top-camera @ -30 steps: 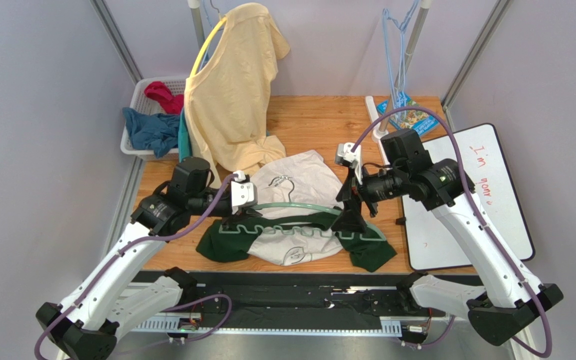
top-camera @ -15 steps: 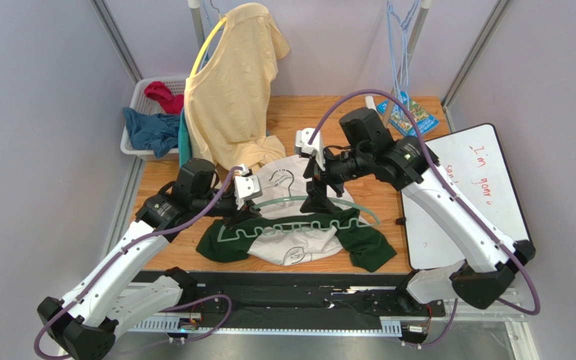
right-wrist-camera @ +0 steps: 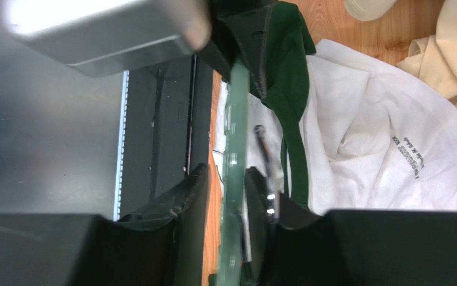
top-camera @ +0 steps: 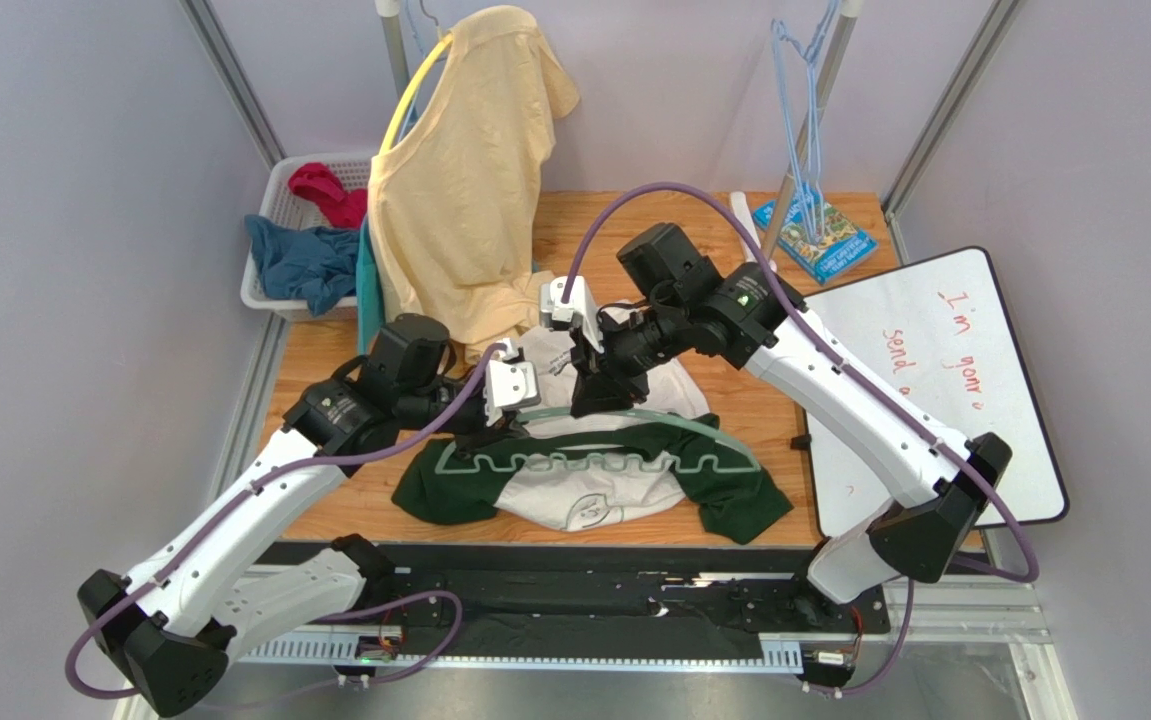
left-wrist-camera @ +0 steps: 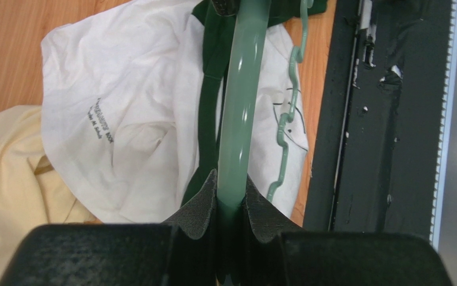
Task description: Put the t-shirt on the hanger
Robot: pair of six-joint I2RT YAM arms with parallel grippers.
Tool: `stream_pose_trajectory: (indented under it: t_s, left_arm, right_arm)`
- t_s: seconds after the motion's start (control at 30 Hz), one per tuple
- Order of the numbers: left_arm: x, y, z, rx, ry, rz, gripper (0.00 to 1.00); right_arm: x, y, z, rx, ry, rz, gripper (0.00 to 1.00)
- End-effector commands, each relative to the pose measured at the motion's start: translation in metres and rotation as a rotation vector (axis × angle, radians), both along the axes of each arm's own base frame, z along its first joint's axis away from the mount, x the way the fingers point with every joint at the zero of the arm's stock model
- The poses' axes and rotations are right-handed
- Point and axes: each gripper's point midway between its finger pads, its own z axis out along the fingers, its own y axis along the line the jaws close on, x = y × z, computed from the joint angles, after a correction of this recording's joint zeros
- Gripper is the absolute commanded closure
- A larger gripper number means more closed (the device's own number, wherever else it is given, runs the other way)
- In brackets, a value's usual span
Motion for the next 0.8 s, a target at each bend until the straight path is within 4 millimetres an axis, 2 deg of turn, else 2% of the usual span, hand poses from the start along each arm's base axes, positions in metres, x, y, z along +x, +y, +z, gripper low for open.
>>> stream_pose_trajectory:
  t_s: [0.0,0.03,0.07,0.1,0.17,0.2,0.27,0.3,0.37,0.4,0.43,0.5,0.6,0.77]
  left_arm:
    - [0.003,-0.007,0.021,-0.048,-0.054,-0.024,1.0]
    - [0.001,-0.007,0.021,-0.049,-0.049,-0.028,0.99]
    - [-0.002,-0.007,0.021,-0.052,-0.042,-0.04,0.94]
    - [-0.004,-0.007,0.02,-0.052,-0.037,-0.045,0.78]
    - [-0.011,-0.003,0.017,-0.043,-0.019,-0.063,0.58]
    - [-0.015,0.001,0.012,-0.034,0.004,-0.062,0.44]
    - [-0.013,0.012,0.013,-0.066,0.026,-0.045,0.36]
    - [-0.014,0.018,0.01,-0.068,0.049,-0.035,0.34]
    - [-0.01,0.028,0.008,-0.078,0.03,-0.055,0.34]
    - [-0.01,0.038,0.0,-0.052,0.046,-0.039,0.35]
    - [-0.011,0.041,-0.007,-0.024,0.036,-0.052,0.36]
    - [-0.013,0.047,-0.023,0.027,-0.003,-0.101,0.38]
    - [-0.011,0.045,-0.038,0.052,-0.028,-0.147,0.41]
    - [0.004,0.032,-0.062,0.153,-0.078,-0.232,0.5]
  right_arm:
    - [-0.006,-0.006,-0.002,-0.004,-0.018,0.029,0.99]
    - [-0.006,-0.008,-0.003,-0.009,-0.027,0.026,1.0]
    - [-0.004,-0.01,-0.004,-0.017,-0.042,0.02,1.0]
    - [-0.005,-0.015,-0.005,-0.019,-0.059,0.021,1.0]
    - [-0.004,-0.023,-0.006,-0.023,-0.067,0.006,1.0]
    - [-0.001,-0.03,-0.011,-0.036,-0.059,-0.011,1.0]
    - [-0.001,-0.047,-0.014,-0.058,-0.084,-0.025,1.0]
    - [0.003,-0.056,-0.015,-0.067,-0.086,-0.05,1.0]
    - [-0.002,-0.074,-0.016,-0.077,-0.092,-0.068,1.0]
    - [-0.001,-0.081,-0.017,-0.081,-0.095,-0.091,1.0]
    - [-0.006,-0.087,-0.021,-0.094,-0.094,-0.094,1.0]
    - [-0.011,-0.1,-0.016,-0.092,-0.154,-0.113,1.0]
    - [-0.015,-0.114,-0.017,-0.108,-0.193,-0.144,1.0]
    - [-0.015,-0.121,-0.026,-0.146,-0.188,-0.179,1.0]
